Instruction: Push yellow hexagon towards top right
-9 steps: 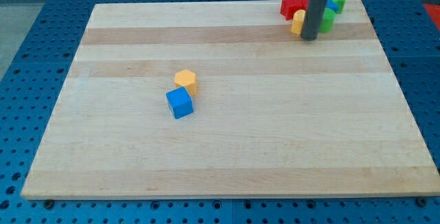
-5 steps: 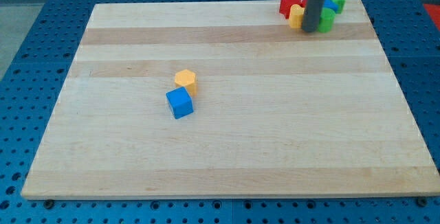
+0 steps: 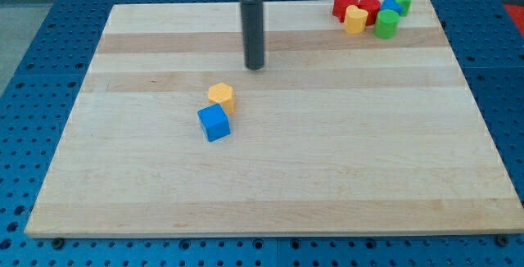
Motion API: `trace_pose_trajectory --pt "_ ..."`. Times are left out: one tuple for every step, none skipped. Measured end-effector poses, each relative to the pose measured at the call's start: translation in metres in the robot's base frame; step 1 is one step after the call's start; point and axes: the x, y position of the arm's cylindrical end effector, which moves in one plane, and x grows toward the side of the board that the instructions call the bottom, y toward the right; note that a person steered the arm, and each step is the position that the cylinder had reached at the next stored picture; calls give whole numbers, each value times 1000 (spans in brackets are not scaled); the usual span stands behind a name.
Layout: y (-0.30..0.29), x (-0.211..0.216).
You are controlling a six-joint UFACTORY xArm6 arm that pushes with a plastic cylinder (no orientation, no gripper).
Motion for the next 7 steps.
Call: trace_pose_trajectory --pt "-36 19" --pt "-52 47" --pt "-54 86" --pt "-75 99" --pt "-73 116" --pt "-37 118" --pt "-14 96"
